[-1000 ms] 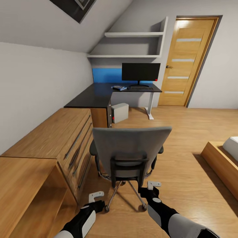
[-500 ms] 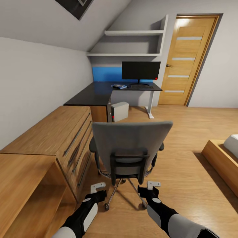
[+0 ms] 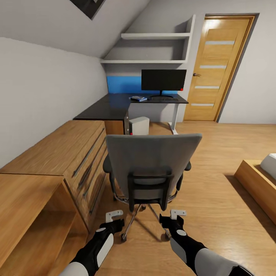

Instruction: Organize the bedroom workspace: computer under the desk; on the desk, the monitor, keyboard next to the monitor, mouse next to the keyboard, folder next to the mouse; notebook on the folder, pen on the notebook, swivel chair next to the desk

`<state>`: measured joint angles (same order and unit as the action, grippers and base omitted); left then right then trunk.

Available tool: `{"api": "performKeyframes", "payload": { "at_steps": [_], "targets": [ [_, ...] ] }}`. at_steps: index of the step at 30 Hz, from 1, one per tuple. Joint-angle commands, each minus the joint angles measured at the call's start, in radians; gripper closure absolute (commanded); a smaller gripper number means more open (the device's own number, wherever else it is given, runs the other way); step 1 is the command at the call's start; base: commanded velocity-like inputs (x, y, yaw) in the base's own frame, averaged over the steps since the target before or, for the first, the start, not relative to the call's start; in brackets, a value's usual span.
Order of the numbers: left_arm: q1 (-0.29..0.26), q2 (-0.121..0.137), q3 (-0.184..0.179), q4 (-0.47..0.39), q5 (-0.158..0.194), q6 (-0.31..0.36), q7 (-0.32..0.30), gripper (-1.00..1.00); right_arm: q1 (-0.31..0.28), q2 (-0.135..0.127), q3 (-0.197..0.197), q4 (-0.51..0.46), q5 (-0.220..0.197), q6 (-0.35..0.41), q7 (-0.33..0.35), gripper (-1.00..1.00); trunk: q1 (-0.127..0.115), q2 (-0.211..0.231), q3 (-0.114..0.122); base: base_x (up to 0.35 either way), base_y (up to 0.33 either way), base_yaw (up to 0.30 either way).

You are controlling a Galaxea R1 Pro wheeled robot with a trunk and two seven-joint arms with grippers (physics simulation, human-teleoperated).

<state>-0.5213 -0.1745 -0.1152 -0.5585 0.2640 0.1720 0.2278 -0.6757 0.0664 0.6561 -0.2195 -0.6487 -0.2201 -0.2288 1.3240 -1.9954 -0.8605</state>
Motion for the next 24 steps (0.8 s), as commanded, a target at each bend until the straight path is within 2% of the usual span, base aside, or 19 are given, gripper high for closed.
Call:
{"api": "performKeyframes", "payload": {
  "at_steps": [1,8,16,22,24],
  "targets": [
    [0.0,0.0,-0.003,0.001,0.006,0.005,0.007,-1.0,-0.001,0.0,0.009,0.0,-0.008,-0.004,-0.005,-1.0,0.004,-0.008,-0.004,0.0,0.0,0.0],
    [0.0,0.0,-0.002,0.013,0.006,0.005,0.007,-1.0,-0.001,0.0,0.008,0.0,-0.006,-0.005,-0.004,-1.0,0.031,-0.057,-0.026,0.0,0.0,-0.166],
    [0.0,0.0,0.0,0.013,0.006,0.003,0.007,-1.0,-0.001,0.004,0.011,0.0,-0.004,-0.005,-0.004,-1.0,0.061,-0.113,-0.051,0.0,0.0,-0.026],
    [0.0,0.0,-0.001,0.004,0.007,0.005,0.015,-1.0,0.001,0.022,0.012,-0.002,0.038,-0.022,-0.005,-1.0,0.084,-0.155,-0.07,0.0,0.0,-0.001],
    [0.0,0.0,-0.001,-0.026,0.008,0.01,0.016,-1.0,0.001,0.026,0.013,-0.01,0.05,-0.025,-0.005,-1.0,0.092,-0.169,-0.076,0.0,0.0,0.0]
  ]
}}
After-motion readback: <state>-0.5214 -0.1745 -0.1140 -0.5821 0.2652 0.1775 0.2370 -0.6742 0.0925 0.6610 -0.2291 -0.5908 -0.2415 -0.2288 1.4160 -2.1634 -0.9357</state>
